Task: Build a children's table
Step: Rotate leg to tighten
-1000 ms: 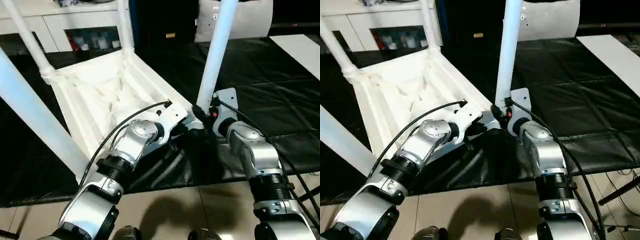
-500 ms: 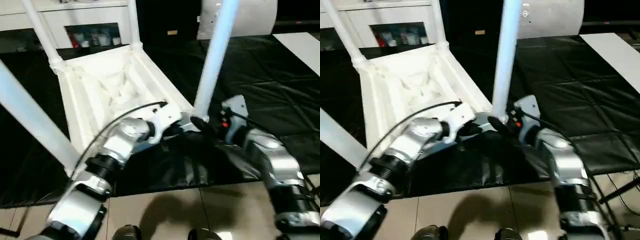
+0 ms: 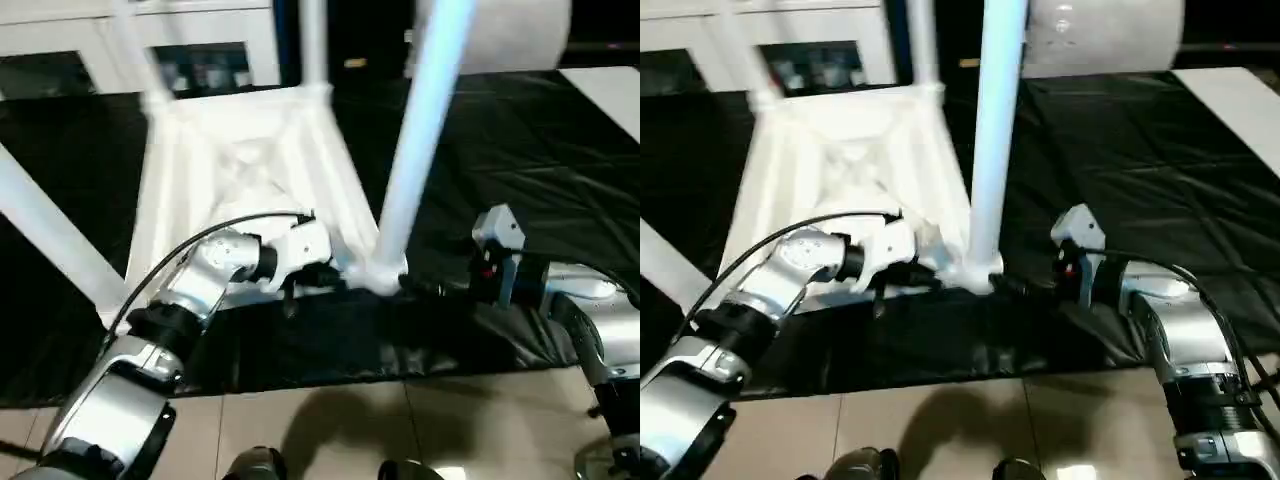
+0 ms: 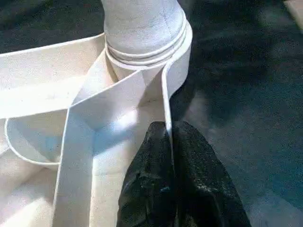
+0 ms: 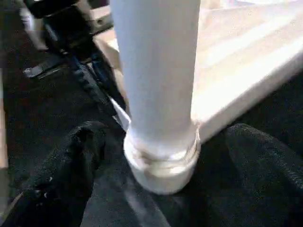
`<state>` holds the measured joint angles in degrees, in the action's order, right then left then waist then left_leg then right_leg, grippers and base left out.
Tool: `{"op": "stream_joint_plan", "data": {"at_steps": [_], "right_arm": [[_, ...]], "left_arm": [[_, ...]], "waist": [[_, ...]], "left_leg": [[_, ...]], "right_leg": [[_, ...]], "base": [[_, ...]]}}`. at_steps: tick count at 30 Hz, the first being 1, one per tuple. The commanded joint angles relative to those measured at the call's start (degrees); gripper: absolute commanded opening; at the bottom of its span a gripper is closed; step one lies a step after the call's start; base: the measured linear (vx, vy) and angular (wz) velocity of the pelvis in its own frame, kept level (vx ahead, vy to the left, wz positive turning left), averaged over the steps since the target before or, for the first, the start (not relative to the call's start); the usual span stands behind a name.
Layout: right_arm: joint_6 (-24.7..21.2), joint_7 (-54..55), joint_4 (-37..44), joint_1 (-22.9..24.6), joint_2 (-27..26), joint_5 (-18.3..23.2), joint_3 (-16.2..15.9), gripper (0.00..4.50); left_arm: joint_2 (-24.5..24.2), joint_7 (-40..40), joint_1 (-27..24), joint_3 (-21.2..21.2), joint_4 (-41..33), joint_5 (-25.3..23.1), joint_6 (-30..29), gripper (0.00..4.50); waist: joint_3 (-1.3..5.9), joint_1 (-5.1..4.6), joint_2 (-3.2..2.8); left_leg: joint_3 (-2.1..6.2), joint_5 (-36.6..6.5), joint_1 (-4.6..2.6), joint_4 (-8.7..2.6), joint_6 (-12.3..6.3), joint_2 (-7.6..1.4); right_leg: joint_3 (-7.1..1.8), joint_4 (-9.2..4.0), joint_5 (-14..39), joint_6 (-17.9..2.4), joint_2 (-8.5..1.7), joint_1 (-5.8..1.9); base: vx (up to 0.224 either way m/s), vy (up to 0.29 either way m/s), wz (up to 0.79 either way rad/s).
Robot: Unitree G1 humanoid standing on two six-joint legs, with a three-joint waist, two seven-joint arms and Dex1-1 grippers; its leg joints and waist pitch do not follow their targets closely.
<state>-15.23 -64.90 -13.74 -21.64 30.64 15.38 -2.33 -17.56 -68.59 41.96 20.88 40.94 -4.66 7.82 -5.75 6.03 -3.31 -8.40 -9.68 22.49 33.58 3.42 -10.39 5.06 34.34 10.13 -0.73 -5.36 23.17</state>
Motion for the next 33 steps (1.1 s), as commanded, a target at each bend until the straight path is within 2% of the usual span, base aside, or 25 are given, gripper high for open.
{"op": "stream_joint_plan", "data": {"at_steps": [1,4,5,7,9,12,21,28,29,31,33], "right_arm": [[0.2,-2.8,1.0,0.2,0.9,1.4,-0.6,4.41],[-1.6,-6.2,1.9,0.5,1.5,3.0,-1.4,4.41],[-2.1,-7.6,2.1,0.6,1.9,2.9,-2.2,4.27],[-2.2,-8.2,1.7,0.6,1.8,2.5,-2.8,4.27],[-2.3,-8.4,1.2,0.3,1.7,2.6,-3.2,3.97],[-2.1,-8.4,0.1,-0.4,1.0,2.7,-3.4,3.79],[-1.5,-8.8,-1.4,-1.4,0.4,2.8,-3.7,2.96],[-2.0,-9.3,-1.1,-1.4,-0.3,3.4,-3.9,2.41],[-2.5,-9.2,-0.6,-1.2,-0.7,3.9,-3.7,2.23],[-4.9,-6.9,1.3,-0.6,-1.8,4.8,-3.3,2.16],[-6.2,-5.0,2.5,-0.2,-2.5,4.6,-3.4,2.10]], "left_arm": [[0.4,-4.8,-0.7,3.4,-1.8,-0.4,2.2,0.00],[0.6,-6.2,-0.7,3.4,-1.8,-0.1,2.8,0.00],[0.6,-7.1,-0.7,3.4,-1.8,0.2,3.2,0.00],[0.6,-7.6,-0.8,3.5,-2.0,0.4,3.2,0.00],[0.6,-7.9,-0.9,3.7,-2.3,0.6,3.5,0.00],[0.5,-9.4,-1.3,3.8,-3.3,1.1,3.4,0.00],[0.1,-10.8,-2.0,4.1,-4.3,1.2,3.5,0.00],[-0.1,-10.5,-2.7,3.9,-5.0,0.9,2.7,0.00],[0.0,-9.9,-2.8,3.8,-5.0,0.8,2.5,0.00],[0.4,-6.6,-2.9,3.0,-4.7,0.1,-0.1,0.00],[0.9,-5.0,-3.0,2.3,-4.7,0.2,-1.7,0.00]], "waist": [[4.45,-0.31,1.04],[4.44,0.22,1.05],[4.43,0.34,1.10],[4.38,0.34,1.10],[4.32,0.29,1.12],[4.39,0.34,1.13],[4.46,0.30,1.23],[4.67,0.23,1.37],[4.65,0.15,1.35],[4.61,0.12,1.23],[4.30,0.10,1.15]], "left_leg": [[-0.18,-8.0,-0.89,-3.53,-8.04,-2.87],[-0.28,-8.2,-0.96,-3.46,-8.33,-2.86],[-0.26,-8.1,-0.88,-3.48,-8.40,-2.92],[-0.24,-8.2,-0.81,-3.53,-8.20,-2.90],[-0.31,-9.0,-0.82,-3.59,-7.63,-2.84],[-0.29,-8.9,-0.87,-3.64,-7.16,-2.93],[-0.36,-8.7,-0.86,-3.60,-7.17,-2.88],[-0.40,-7.4,-0.78,-3.47,-7.59,-2.86],[-0.42,-7.4,-0.77,-3.45,-7.57,-2.85],[-0.48,-7.7,-0.84,-3.47,-7.32,-2.83],[-0.50,-9.8,-0.88,-3.69,-6.26,-2.68]], "right_leg": [[-2.79,-3.39,5.9,-16.4,-3.38,-3.08],[-2.80,-3.32,5.9,-16.7,-3.50,-3.15],[-2.83,-3.30,6.0,-16.6,-3.58,-3.24],[-2.82,-3.34,6.6,-16.3,-3.58,-3.23],[-2.89,-3.54,8.1,-16.0,-3.71,-3.19],[-2.93,-3.55,8.6,-15.8,-3.74,-3.19],[-2.90,-3.49,8.4,-15.8,-3.66,-3.17],[-2.86,-3.30,7.7,-15.8,-3.67,-3.27],[-2.86,-3.33,7.8,-15.8,-3.61,-3.23],[-2.90,-3.41,8.2,-15.7,-3.55,-3.19],[-2.93,-3.82,12.2,-14.9,-3.58,-3.17]], "base": [[0.000,0.000,0.00],[0.000,0.000,0.00],[0.000,0.000,0.00],[0.000,0.000,0.00],[0.000,0.000,0.00],[0.000,0.000,0.00],[0.000,0.000,0.00],[0.000,0.000,0.00],[0.000,0.000,0.00],[0.000,0.000,0.00],[0.000,0.000,0.00]]}}
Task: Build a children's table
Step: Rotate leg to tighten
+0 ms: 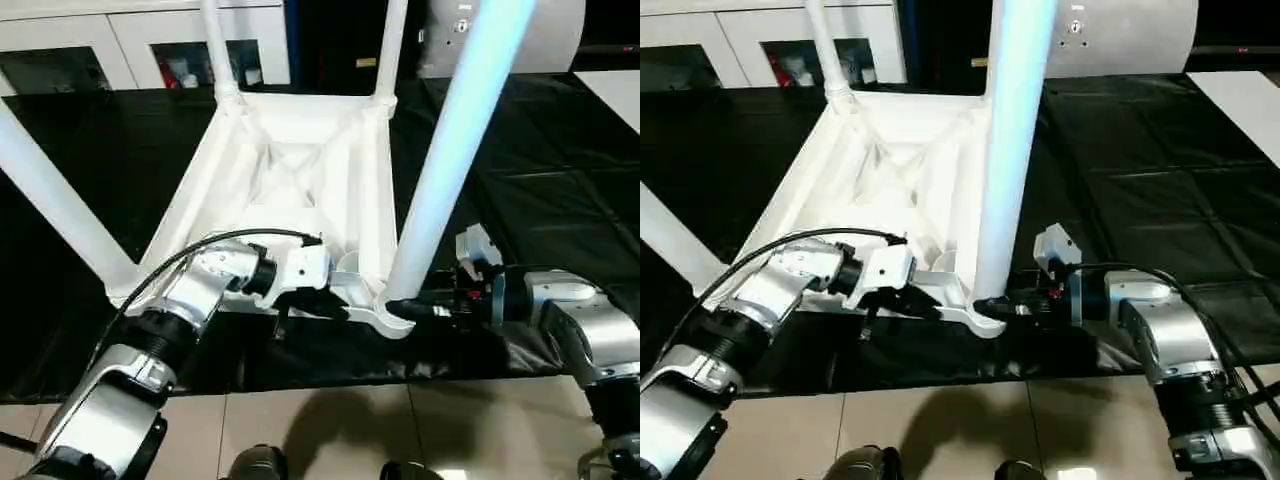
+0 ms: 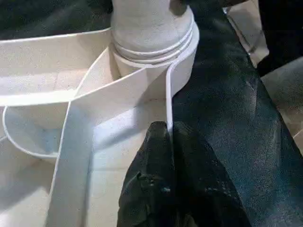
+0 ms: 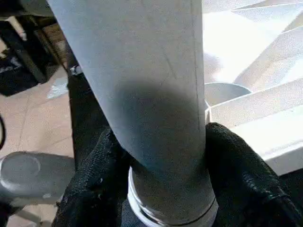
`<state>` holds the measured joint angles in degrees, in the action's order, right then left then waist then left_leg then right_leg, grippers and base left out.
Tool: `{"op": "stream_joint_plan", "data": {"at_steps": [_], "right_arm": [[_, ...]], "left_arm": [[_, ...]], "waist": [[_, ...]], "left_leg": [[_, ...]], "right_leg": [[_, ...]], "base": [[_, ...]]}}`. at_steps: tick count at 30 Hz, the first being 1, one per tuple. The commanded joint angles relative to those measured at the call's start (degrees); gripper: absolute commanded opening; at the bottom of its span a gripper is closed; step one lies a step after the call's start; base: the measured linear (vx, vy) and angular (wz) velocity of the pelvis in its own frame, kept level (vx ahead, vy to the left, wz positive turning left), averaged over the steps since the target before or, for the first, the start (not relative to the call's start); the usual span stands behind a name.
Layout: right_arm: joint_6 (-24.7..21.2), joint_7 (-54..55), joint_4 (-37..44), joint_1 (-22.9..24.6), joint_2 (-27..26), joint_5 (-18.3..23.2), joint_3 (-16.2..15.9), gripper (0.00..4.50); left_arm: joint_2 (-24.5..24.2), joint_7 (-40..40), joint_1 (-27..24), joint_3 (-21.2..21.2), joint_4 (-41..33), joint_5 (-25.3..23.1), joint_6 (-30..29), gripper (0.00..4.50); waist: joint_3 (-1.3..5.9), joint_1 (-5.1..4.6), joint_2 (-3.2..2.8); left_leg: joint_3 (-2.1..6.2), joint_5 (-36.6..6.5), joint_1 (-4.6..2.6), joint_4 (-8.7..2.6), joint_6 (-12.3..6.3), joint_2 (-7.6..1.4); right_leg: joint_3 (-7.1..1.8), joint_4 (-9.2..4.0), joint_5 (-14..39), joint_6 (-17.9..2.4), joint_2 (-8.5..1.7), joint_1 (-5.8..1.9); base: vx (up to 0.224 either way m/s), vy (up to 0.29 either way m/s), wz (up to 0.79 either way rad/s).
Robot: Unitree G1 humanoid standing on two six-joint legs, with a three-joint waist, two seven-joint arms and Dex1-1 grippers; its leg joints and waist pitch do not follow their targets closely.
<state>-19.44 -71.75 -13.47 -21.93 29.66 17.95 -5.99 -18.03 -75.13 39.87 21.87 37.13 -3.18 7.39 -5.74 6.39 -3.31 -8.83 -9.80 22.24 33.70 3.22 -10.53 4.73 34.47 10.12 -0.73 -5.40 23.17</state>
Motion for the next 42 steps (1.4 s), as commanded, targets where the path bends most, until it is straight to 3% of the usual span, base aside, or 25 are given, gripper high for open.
{"op": "stream_joint_plan", "data": {"at_steps": [1,3,5,6,7,8,9,10,12,14,15,16,17,20,23,28,37,42], "right_arm": [[-2.9,4.6,3.0,0.3,-2.4,1.0,0.0,2.10],[-4.0,9.7,3.7,0.4,-4.4,-1.0,-0.5,2.07],[-5.5,14.6,3.6,0.1,-6.6,-2.8,-0.7,2.05],[-7.4,22.3,1.6,-1.5,-10.3,-5.1,0.0,2.04],[-7.5,22.4,1.6,-1.6,-10.3,-5.2,0.0,2.03],[-9.5,33.2,-2.9,-5.0,-15.5,-7.4,2.0,2.01],[-9.9,36.0,-4.1,-5.9,-16.7,-7.9,2.5,2.01],[-10.3,39.2,-5.4,-6.9,-17.9,-8.7,2.8,2.01],[-10.6,42.1,-6.7,-8.0,-19.0,-9.5,3.0,2.01],[-8.4,49.8,-10.7,-10.8,-22.6,-9.6,6.0,2.01],[-8.4,49.8,-10.7,-10.8,-22.6,-9.6,6.0,2.01],[-7.8,50.5,-11.0,-11.0,-23.1,-9.8,6.3,2.54],[-7.5,50.2,-10.9,-11.1,-23.4,-10.4,6.1,2.54],[-6.0,48.8,-10.7,-10.9,-23.0,-11.0,6.0,2.86],[-3.5,46.3,-10.0,-9.7,-21.2,-9.9,6.4,3.06],[-0.2,40.2,-8.2,-7.4,-16.9,-8.4,7.4,3.45],[2.1,24.3,-5.1,-4.2,-7.3,-4.7,8.1,4.13],[3.0,14.6,-3.4,-2.5,-1.5,-3.0,6.7,4.42]], "left_arm": [[1.9,3.2,-0.9,0.7,-1.1,-1.2,-3.5,0.00],[2.7,6.1,-0.8,-0.1,-1.5,-1.4,-6.3,0.00],[3.6,9.2,-0.6,-0.7,-1.7,-1.9,-8.6,0.00],[4.8,13.7,0.0,-1.3,-1.4,-3.2,-11.7,0.00],[4.8,13.7,0.0,-1.3,-1.4,-3.2,-11.8,0.00],[7.7,21.2,1.7,-3.3,0.4,-3.5,-16.8,0.00],[8.6,23.3,2.2,-3.8,0.9,-3.5,-18.0,0.00],[9.8,26.2,2.7,-4.6,1.2,-3.6,-19.5,0.00],[11.1,28.9,3.1,-5.4,1.2,-3.7,-20.9,0.00],[15.2,34.0,4.7,-6.2,1.9,-3.9,-22.2,0.00],[15.2,34.0,4.7,-6.2,1.9,-3.9,-22.2,0.00],[16.1,34.6,5.0,-6.1,1.9,-3.9,-22.0,0.00],[16.9,35.2,5.2,-6.2,1.7,-4.1,-22.2,0.00],[16.9,35.5,5.0,-5.9,1.0,-4.7,-22.8,0.00],[15.3,35.0,3.8,-5.1,-0.3,-5.1,-22.9,0.00],[12.0,32.0,2.2,-4.0,-0.4,-6.0,-19.3,0.00],[6.9,26.2,2.1,-2.1,1.9,-6.7,-12.8,0.00],[3.5,16.9,2.2,0.4,2.3,-5.7,-6.0,0.00]], "waist": [[4.24,-0.31,1.18],[3.88,-0.59,1.26],[3.67,-1.11,1.35],[3.48,-1.73,1.36],[3.29,-2.09,1.44],[3.33,-2.61,1.38],[3.31,-3.51,1.52],[3.37,-3.88,1.43],[3.54,-4.56,1.73],[3.72,-4.81,1.63],[3.97,-4.67,1.69],[4.06,-4.68,1.84],[4.22,-4.57,1.87],[4.33,-4.08,1.77],[4.43,-3.75,1.80],[4.24,-3.46,1.97],[3.84,-3.05,2.01],[4.17,-2.62,2.17]], "left_leg": [[-0.13,-10.3,-0.73,-3.88,-5.56,-2.56],[0.04,-13.1,-0.95,-4.41,-3.16,-2.48],[0.21,-14.9,-0.90,-4.67,-1.76,-2.33],[0.31,-16.2,-0.71,-4.90,-1.11,-2.14],[0.39,-17.0,-0.56,-5.05,-0.63,-2.03],[0.61,-18.1,-0.59,-5.04,0.40,-1.80],[0.69,-18.7,-0.77,-4.79,1.21,-1.53],[0.87,-19.0,-0.78,-4.82,1.68,-1.49],[0.86,-18.8,-0.67,-4.86,1.08,-1.48],[0.46,-17.8,-0.73,-4.80,-0.36,-1.55],[0.23,-16.8,-1.07,-4.61,-0.83,-1.63],[0.14,-15.6,-0.96,-4.52,-1.25,-1.63],[-0.02,-13.7,-0.69,-4.48,-2.23,-1.63],[-0.49,-12.7,-0.89,-4.15,-3.78,-1.61],[-0.51,-10.1,-0.50,-4.03,-4.65,-1.64],[-0.66,-10.4,-0.55,-4.01,-5.67,-1.67],[-0.62,-13.0,-0.68,-4.20,-5.48,-1.82],[-0.71,-10.2,-0.53,-3.92,-6.77,-1.97]], "right_leg": [[-2.67,-4.09,13.5,-14.5,-3.54,-3.08],[-2.78,-4.72,20.5,-12.2,-3.60,-2.92],[-2.76,-5.01,24.0,-10.7,-3.60,-2.81],[-2.65,-5.17,26.4,-9.6,-3.38,-2.80],[-2.57,-5.26,28.2,-8.9,-3.32,-2.75],[-2.43,-5.50,31.5,-7.5,-3.51,-2.81],[-2.33,-5.66,33.3,-7.2,-3.53,-2.33],[-2.21,-5.73,33.8,-6.8,-3.51,-2.43],[-2.16,-6.20,32.6,-6.1,-3.38,-2.59],[-2.50,-6.20,27.7,-7.7,-3.22,-2.25],[-2.68,-6.12,24.3,-8.9,-3.14,-2.15],[-2.81,-5.87,21.3,-9.7,-3.06,-2.29],[-2.90,-5.31,17.0,-11.0,-2.82,-2.46],[-3.04,-5.33,15.6,-12.0,-2.86,-2.33],[-2.99,-4.86,12.3,-12.7,-2.84,-2.66],[-2.94,-4.98,12.9,-12.8,-2.71,-2.66],[-2.93,-5.44,18.0,-11.3,-2.72,-2.49],[-3.02,-4.84,13.3,-12.9,-2.78,-2.65]], "base": [[0.000,0.000,0.00],[0.000,0.000,0.00],[0.000,0.000,0.00],[0.000,0.000,0.00],[0.000,0.000,0.00],[0.000,0.000,0.00],[0.000,0.000,0.00],[-0.052,0.020,-0.13],[0.000,0.000,0.00],[0.000,0.000,0.00],[0.000,0.000,0.00],[0.000,0.000,0.00],[0.000,0.000,0.00],[0.000,0.000,0.00],[0.000,0.000,0.00],[0.000,0.000,0.00],[0.000,0.000,0.00],[0.000,0.000,0.00]]}}
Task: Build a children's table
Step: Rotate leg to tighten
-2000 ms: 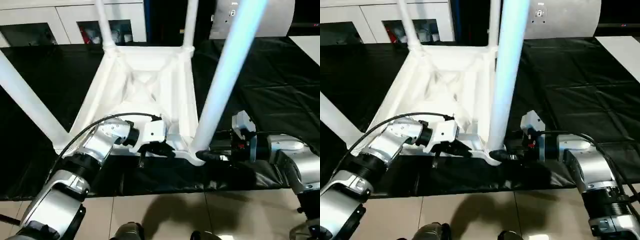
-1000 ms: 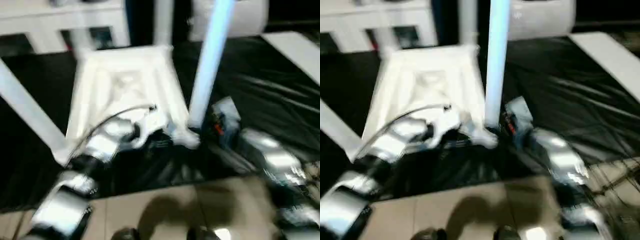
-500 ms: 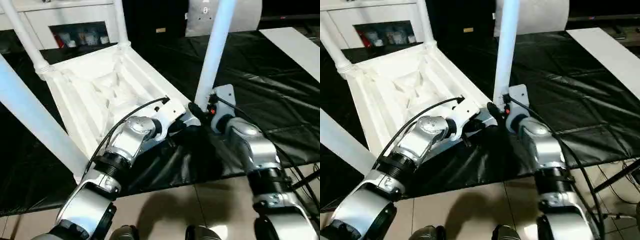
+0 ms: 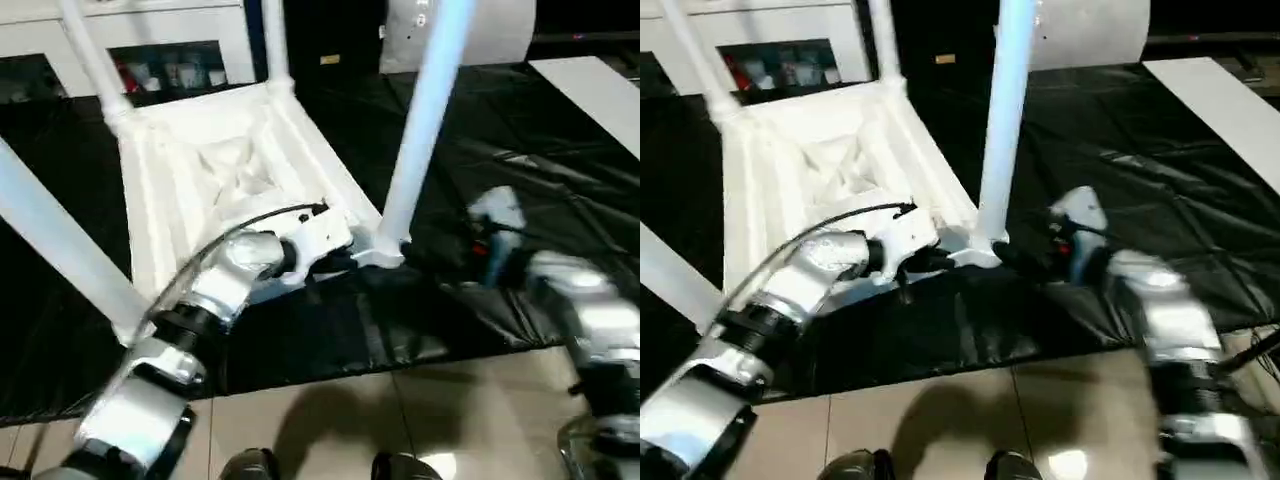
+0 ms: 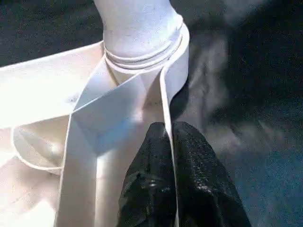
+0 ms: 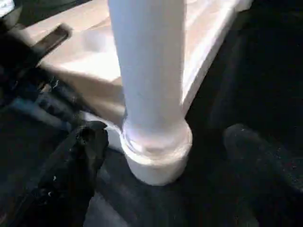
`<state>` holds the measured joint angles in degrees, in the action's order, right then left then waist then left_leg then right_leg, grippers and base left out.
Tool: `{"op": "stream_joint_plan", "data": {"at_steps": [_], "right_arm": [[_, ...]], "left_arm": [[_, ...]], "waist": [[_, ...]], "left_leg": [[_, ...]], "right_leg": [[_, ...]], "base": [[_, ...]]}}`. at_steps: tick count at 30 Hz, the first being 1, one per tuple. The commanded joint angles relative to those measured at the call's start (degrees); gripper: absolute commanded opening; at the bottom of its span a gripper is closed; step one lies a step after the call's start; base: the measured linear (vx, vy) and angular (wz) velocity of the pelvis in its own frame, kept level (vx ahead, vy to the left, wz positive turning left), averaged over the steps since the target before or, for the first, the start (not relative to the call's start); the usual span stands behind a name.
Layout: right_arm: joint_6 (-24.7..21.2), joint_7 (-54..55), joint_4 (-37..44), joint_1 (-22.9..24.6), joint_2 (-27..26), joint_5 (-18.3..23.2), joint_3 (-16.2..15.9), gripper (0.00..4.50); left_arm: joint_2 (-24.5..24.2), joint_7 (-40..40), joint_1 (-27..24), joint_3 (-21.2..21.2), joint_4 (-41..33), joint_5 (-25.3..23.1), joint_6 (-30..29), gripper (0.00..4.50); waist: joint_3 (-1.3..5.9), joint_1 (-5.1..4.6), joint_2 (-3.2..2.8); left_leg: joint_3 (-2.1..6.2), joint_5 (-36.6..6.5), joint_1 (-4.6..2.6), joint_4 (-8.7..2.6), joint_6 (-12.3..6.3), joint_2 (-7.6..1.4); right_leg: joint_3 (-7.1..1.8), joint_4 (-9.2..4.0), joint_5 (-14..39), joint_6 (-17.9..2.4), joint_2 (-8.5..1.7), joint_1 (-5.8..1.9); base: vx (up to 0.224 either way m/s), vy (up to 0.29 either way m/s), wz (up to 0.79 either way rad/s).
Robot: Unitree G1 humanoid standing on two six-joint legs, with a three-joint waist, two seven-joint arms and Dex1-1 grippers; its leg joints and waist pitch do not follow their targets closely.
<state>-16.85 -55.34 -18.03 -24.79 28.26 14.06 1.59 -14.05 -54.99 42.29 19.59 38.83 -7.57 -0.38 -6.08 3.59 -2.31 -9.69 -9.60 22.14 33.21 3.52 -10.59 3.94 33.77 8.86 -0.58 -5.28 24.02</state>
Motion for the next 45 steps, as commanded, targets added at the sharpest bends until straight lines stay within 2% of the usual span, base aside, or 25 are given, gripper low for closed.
{"op": "stream_joint_plan", "data": {"at_steps": [1,4,6,8,9,12,13,14,21,25,33,38,41,44,45], "right_arm": [[0.8,-3.4,1.2,0.4,0.7,1.0,-1.1,4.42],[2.0,-6.3,1.3,0.6,2.1,0.9,-1.9,4.42],[2.7,-8.1,1.6,0.9,2.9,0.7,-2.7,4.42],[2.4,-12.2,3.2,1.5,4.4,1.2,-4.8,4.42],[2.0,-13.2,3.4,1.5,4.6,1.6,-5.0,4.27],[1.3,-15.4,3.8,1.3,4.3,2.7,-5.4,4.17],[1.2,-15.5,3.8,1.3,4.3,2.7,-5.4,3.91],[0.6,-16.9,3.9,1.1,4.0,3.4,-5.7,3.91],[-0.6,-20.1,3.7,0.8,4.5,4.4,-7.2,3.23],[-1.4,-21.1,3.4,0.6,4.5,4.6,-7.5,2.97],[-2.5,-22.0,2.8,0.1,4.1,5.2,-8.0,2.15],[-3.3,-22.5,3.4,0.5,3.9,5.6,-8.3,1.99],[-3.8,-22.2,4.4,1.3,3.6,5.9,-8.4,1.97],[-4.5,-18.9,5.7,2.5,2.4,5.7,-7.9,1.97],[-4.6,-18.5,5.7,2.5,2.2,5.6,-7.9,1.97]], "left_arm": [[-1.1,-5.7,-0.4,3.1,0.6,-0.8,3.9,0.00],[-2.4,-10.9,-0.7,4.1,0.0,0.1,6.3,0.00],[-2.9,-13.0,-0.8,4.6,-0.3,0.4,6.9,0.00],[-3.5,-16.9,-0.9,5.1,-0.5,1.4,8.3,0.00],[-3.6,-17.8,-0.9,5.2,-0.6,1.7,8.5,0.00],[-4.2,-20.7,-1.4,5.8,-2.0,2.7,8.6,0.00],[-4.2,-20.8,-1.4,5.9,-2.1,2.7,8.6,0.00],[-4.2,-22.0,-1.6,6.2,-2.6,3.0,8.9,0.00],[-3.7,-22.8,-1.1,5.8,-1.5,3.0,9.9,0.00],[-3.7,-23.1,-1.1,5.8,-1.6,3.2,9.9,0.00],[-3.6,-22.5,-0.9,5.4,-0.6,3.0,10.1,0.00],[-3.5,-22.0,-0.9,5.1,-0.8,3.0,9.4,0.00],[-2.1,-19.8,-0.8,3.3,-1.0,4.5,6.6,0.00],[-0.2,-16.1,-0.4,1.8,-1.4,5.2,3.3,0.00],[-0.1,-15.9,-0.4,1.7,-1.4,5.2,3.2,0.00]], "waist": [[4.51,0.22,1.15],[4.46,0.40,1.04],[4.43,0.81,1.00],[4.45,1.47,0.96],[4.46,1.62,1.15],[4.49,1.92,1.11],[4.48,1.95,1.06],[4.46,1.94,1.35],[4.43,1.98,1.35],[4.51,2.00,1.41],[4.51,2.00,1.50],[4.52,2.03,1.46],[4.54,2.08,1.49],[4.15,2.29,1.18],[4.09,2.26,1.35]], "left_leg": [[0.10,-10.2,-0.46,-3.40,-7.21,-1.93],[0.07,-10.4,-0.55,-3.41,-7.23,-2.09],[-0.05,-10.7,-0.77,-3.45,-7.06,-2.31],[-0.10,-10.6,-0.92,-3.45,-6.98,-2.43],[-0.09,-10.4,-0.89,-3.48,-7.03,-2.50],[-0.05,-10.6,-0.82,-3.49,-7.02,-2.57],[-0.04,-10.6,-0.87,-3.51,-6.89,-2.62],[-0.09,-10.6,-0.83,-3.51,-6.76,-2.58],[-0.04,-10.7,-0.74,-3.51,-6.24,-2.51],[-0.05,-10.0,-0.68,-3.43,-6.46,-2.46],[-0.08,-9.9,-0.69,-3.41,-6.33,-2.41],[-0.09,-9.3,-0.71,-3.37,-6.64,-2.42],[-0.15,-9.1,-0.74,-3.30,-6.64,-2.39],[-0.11,-10.4,-0.81,-3.48,-6.24,-2.46],[0.00,-11.5,-0.84,-3.60,-5.81,-2.44]], "right_leg": [[-2.20,-4.10,13.9,-13.4,-2.85,-3.41],[-2.10,-4.04,14.2,-14.1,-2.98,-3.32],[-2.20,-3.96,14.1,-14.6,-2.92,-3.21],[-2.28,-3.84,13.8,-14.7,-2.96,-3.22],[-2.32,-3.73,13.2,-14.8,-3.02,-3.23],[-2.33,-3.64,13.5,-15.1,-3.18,-3.26],[-2.34,-3.63,13.7,-15.1,-3.20,-3.20],[-2.35,-3.67,13.9,-15.1,-3.19,-3.26],[-2.37,-3.80,16.0,-14.0,-3.25,-3.23],[-2.35,-3.71,15.1,-14.1,-3.21,-3.29],[-2.32,-3.77,15.6,-13.9,-3.18,-3.27],[-2.31,-3.65,14.8,-14.1,-3.10,-3.24],[-2.31,-3.64,14.9,-14.3,-3.16,-3.27],[-2.39,-3.97,17.1,-13.8,-3.15,-3.06],[-2.34,-4.15,18.8,-13.3,-3.19,-3.09]], "base": [[0.000,0.000,0.00],[0.000,0.000,0.00],[0.000,0.000,0.00],[0.000,0.000,0.00],[0.000,0.000,0.00],[0.000,0.000,0.00],[0.000,0.000,0.00],[0.000,0.000,0.00],[0.000,0.000,0.00],[0.000,0.000,0.00],[0.000,0.000,0.00],[0.000,0.000,0.00],[0.000,0.000,0.00],[0.000,0.000,0.00],[0.000,0.000,0.00]]}}
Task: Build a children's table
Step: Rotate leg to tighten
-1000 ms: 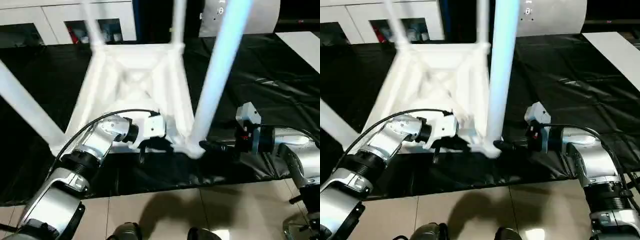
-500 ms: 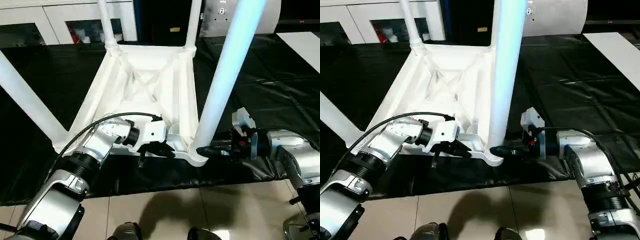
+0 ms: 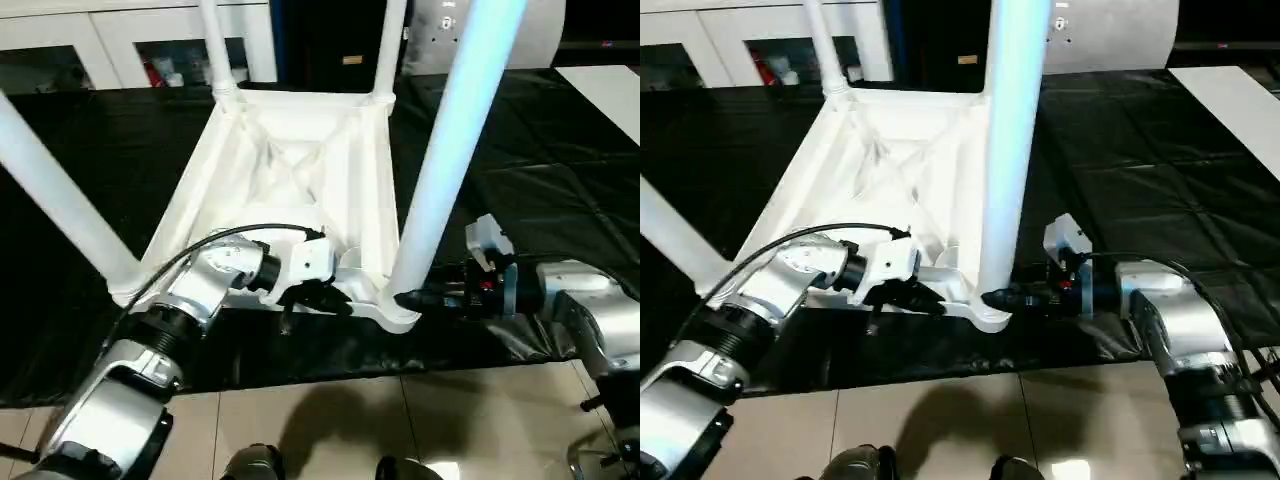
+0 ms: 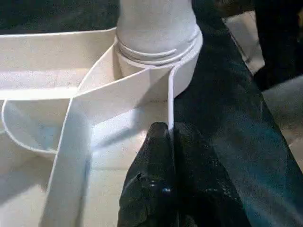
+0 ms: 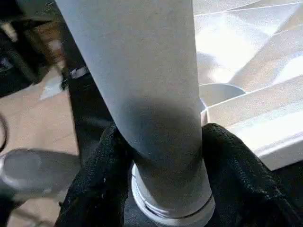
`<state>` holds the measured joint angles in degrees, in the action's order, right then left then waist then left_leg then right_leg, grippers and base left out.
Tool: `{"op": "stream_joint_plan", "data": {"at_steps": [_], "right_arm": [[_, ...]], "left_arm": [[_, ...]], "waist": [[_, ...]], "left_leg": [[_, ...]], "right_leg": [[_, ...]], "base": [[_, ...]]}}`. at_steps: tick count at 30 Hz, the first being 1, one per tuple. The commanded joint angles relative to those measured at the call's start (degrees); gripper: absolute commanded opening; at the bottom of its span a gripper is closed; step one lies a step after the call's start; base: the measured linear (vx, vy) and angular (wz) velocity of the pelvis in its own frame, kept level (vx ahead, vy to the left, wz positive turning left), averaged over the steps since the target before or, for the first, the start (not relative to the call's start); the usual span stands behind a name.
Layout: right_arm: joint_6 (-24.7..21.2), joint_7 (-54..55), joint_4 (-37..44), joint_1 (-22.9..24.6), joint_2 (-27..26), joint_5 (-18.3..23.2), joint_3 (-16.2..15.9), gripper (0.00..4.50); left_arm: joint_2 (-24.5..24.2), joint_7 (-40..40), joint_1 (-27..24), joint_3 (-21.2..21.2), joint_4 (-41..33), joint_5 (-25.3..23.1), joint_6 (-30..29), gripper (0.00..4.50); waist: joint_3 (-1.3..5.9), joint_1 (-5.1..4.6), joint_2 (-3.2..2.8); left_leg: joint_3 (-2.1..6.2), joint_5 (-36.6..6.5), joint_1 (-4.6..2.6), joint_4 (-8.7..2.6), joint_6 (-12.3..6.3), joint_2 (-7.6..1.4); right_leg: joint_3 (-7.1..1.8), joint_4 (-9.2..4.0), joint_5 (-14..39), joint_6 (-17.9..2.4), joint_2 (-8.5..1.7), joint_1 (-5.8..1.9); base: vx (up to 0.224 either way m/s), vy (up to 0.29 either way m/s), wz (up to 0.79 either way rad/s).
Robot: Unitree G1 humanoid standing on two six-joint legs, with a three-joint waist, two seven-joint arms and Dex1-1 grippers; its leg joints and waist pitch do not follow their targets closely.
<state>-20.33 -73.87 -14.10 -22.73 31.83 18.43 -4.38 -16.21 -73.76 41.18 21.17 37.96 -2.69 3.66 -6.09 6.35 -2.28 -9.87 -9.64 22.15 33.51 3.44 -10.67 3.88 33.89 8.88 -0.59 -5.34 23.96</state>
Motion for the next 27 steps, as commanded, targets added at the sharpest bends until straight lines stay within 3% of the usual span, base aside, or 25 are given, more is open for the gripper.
{"op": "stream_joint_plan", "data": {"at_steps": [1,2,3,5,6,8,9,10,13,15,16,18,21,23,27], "right_arm": [[-1.7,5.0,1.7,0.3,-3.0,-0.3,-1.4,1.97],[-2.8,11.6,1.5,-0.1,-5.6,-2.0,-0.8,1.97],[-2.8,11.7,1.5,-0.1,-5.6,-2.0,-0.8,1.96],[-4.8,17.1,1.7,-0.5,-8.4,-2.8,-0.2,1.95],[-7.0,22.7,1.5,-1.4,-11.3,-4.0,0.2,1.94],[-9.8,30.5,0.4,-3.1,-15.4,-5.9,0.7,1.94],[-10.6,36.4,-1.5,-4.7,-18.1,-7.4,1.5,1.94],[-10.9,39.6,-2.7,-5.7,-19.5,-8.2,2.0,1.94],[-11.1,48.5,-6.8,-8.8,-23.9,-9.8,3.8,1.94],[-10.2,51.5,-8.8,-10.1,-25.4,-10.5,4.1,1.94],[-9.3,52.0,-9.7,-10.6,-25.8,-10.7,4.1,1.94],[-8.4,52.2,-10.0,-11.0,-26.2,-11.1,4.2,2.48],[-6.3,49.1,-8.7,-10.3,-25.7,-10.6,4.4,2.71],[-5.5,47.0,-7.5,-9.7,-25.4,-9.2,4.9,2.81],[-3.5,43.6,-6.5,-8.3,-22.1,-8.0,6.0,3.18]], "left_arm": [[3.1,4.5,0.7,-0.3,-0.9,0.5,-2.8,0.00],[4.4,6.6,0.6,-0.7,-1.5,0.7,-5.6,0.00],[4.4,6.6,0.6,-0.7,-1.5,0.7,-5.6,0.00],[5.9,9.2,0.9,-1.0,-1.6,0.3,-7.7,0.00],[7.8,13.8,2.0,-1.6,-0.3,-0.8,-8.8,0.00],[10.3,20.4,3.7,-2.4,1.7,-2.3,-10.7,0.00],[12.0,24.5,4.7,-3.1,2.7,-2.9,-12.7,0.00],[12.8,26.6,5.2,-3.5,3.2,-3.2,-13.9,0.00],[15.4,32.7,6.6,-5.0,4.2,-3.4,-16.5,0.00],[16.2,35.4,7.2,-5.5,4.8,-4.0,-17.0,0.00],[16.4,36.3,7.7,-5.9,5.1,-4.1,-17.0,0.00],[16.9,37.4,8.2,-6.5,5.3,-4.4,-17.3,0.00],[16.8,37.3,8.3,-6.6,5.3,-4.6,-17.3,0.00],[16.3,36.5,7.9,-6.1,5.0,-4.7,-16.5,0.00],[14.9,33.3,6.4,-5.3,3.8,-4.2,-15.9,0.00]], "waist": [[4.09,-0.56,1.38],[3.82,-0.74,1.26],[3.65,-0.96,0.95],[3.38,-2.05,1.37],[3.26,-2.53,1.25],[3.26,-3.36,1.31],[3.29,-3.84,1.04],[3.18,-4.19,1.16],[3.29,-5.04,1.05],[3.54,-5.26,1.00],[3.60,-5.37,0.99],[3.75,-5.37,0.92],[4.12,-5.16,1.00],[4.14,-5.01,0.72],[4.37,-4.31,0.83]], "left_leg": [[0.21,-11.9,-0.74,-3.95,-5.51,-2.26],[0.29,-13.2,-0.82,-4.16,-4.61,-2.22],[0.35,-13.9,-0.80,-4.29,-3.91,-2.18],[0.75,-16.5,-0.58,-4.63,-2.21,-1.78],[0.90,-17.3,-0.55,-4.75,-1.79,-1.73],[0.94,-18.6,-0.99,-4.59,-1.22,-1.46],[1.02,-18.1,-0.79,-4.56,-0.60,-1.34],[1.01,-18.6,-0.82,-4.63,-0.62,-1.23],[1.34,-19.2,-0.51,-4.79,-0.85,-1.17],[1.27,-18.3,-0.50,-4.89,-1.37,-1.22],[1.00,-18.2,-0.84,-4.77,-1.86,-1.30],[0.77,-16.2,-0.59,-4.70,-3.01,-1.38],[0.46,-12.5,-0.50,-4.27,-4.92,-1.38],[0.39,-10.8,-0.43,-4.05,-6.05,-1.32],[0.24,-7.7,-0.35,-3.78,-8.22,-1.46]], "right_leg": [[-2.25,-4.35,19.7,-13.0,-3.13,-3.12],[-2.25,-4.66,22.3,-12.1,-3.13,-2.89],[-2.27,-4.63,23.4,-11.8,-3.10,-2.81],[-1.96,-5.26,28.8,-9.5,-3.17,-2.97],[-1.92,-5.49,30.8,-8.3,-3.10,-2.88],[-1.83,-6.04,33.4,-7.4,-3.09,-2.51],[-1.78,-5.85,33.3,-7.0,-2.95,-2.42],[-1.65,-6.16,34.0,-6.7,-2.89,-2.30],[-1.20,-6.54,34.2,-5.5,-3.02,-2.72],[-1.28,-6.51,30.6,-6.2,-2.87,-2.71],[-1.57,-6.38,27.6,-7.4,-2.72,-2.31],[-1.86,-5.69,21.1,-10.1,-2.65,-2.69],[-2.00,-5.01,14.4,-12.7,-2.71,-3.09],[-2.00,-4.81,12.6,-13.5,-2.85,-3.25],[-1.90,-4.33,8.1,-15.0,-2.79,-3.62]], "base": [[0.000,0.000,0.00],[0.000,0.000,0.00],[0.000,0.000,0.00],[0.000,0.000,0.00],[0.000,0.000,0.00],[0.000,0.000,0.00],[0.000,0.000,0.00],[0.000,0.000,0.00],[0.000,0.000,0.00],[0.000,0.000,0.00],[0.000,0.000,0.00],[0.000,0.000,0.00],[0.000,0.000,0.00],[0.000,0.000,0.00],[0.000,0.000,0.00]]}}
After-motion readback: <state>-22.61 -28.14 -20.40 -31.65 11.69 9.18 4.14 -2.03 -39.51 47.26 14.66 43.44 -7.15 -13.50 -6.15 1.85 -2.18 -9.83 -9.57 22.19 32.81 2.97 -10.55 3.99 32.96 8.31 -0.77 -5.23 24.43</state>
